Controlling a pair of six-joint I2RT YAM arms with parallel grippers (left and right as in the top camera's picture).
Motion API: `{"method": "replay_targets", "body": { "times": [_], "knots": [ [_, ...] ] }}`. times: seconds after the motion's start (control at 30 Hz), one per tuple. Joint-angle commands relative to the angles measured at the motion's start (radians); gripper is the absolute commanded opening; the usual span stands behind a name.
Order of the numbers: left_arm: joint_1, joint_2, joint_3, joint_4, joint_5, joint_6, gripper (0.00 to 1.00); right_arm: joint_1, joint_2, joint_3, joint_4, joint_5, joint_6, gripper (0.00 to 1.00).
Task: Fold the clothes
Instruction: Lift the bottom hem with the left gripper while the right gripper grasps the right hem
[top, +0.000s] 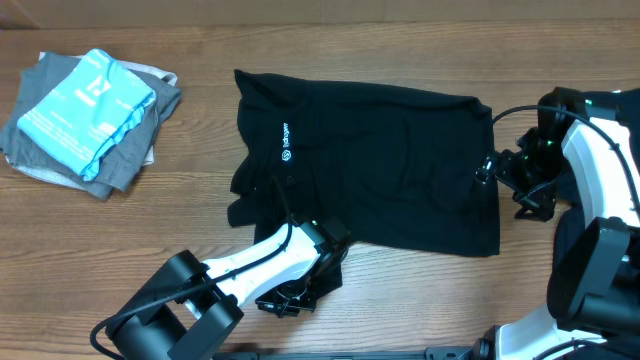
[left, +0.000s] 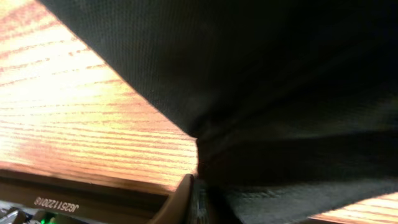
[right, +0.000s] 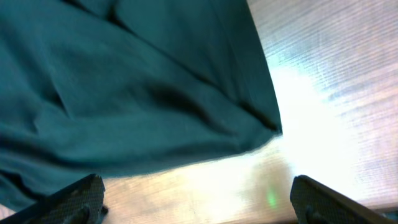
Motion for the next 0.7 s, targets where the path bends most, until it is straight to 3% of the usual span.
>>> {"method": "replay_targets", "body": {
  "times": [0.0,0.1,0.23,0.43,0.53,0.63,0.67],
  "knots": [
    [-0.004,-0.018,-0.01,-0.006,0.02,-0.024,0.19,-0.001,-0.017,-0.005,-0.04,0.014,0.0,1.0],
    [-0.004,-0.018,-0.01,-0.008,0.043,0.003,0.26,-0.001,-0.017,-0.005,-0.087,0.017,-0.001,1.0],
    [-0.004,-0.035,0.009,-0.054,0.032,0.012,0.28,-0.001,-0.017,-0.012,-0.108,0.032,0.0,1.0],
    [-0.004,-0.206,0.092,-0.119,0.027,0.012,0.37,-0.001,-0.017,-0.107,-0.041,0.027,0.008,0.95],
    [-0.004,-0.315,0.132,-0.129,0.027,0.012,0.56,-0.001,-0.015,-0.173,0.018,0.025,0.027,0.9],
    [-0.004,-0.405,0.137,-0.129,0.026,0.011,0.88,-0.001,-0.012,-0.209,0.066,0.022,0.03,0.82],
    [-0.004,-0.42,0.137,-0.13,0.022,0.012,0.89,-0.001,-0.012,-0.213,0.072,0.021,0.03,0.77]
  ]
}}
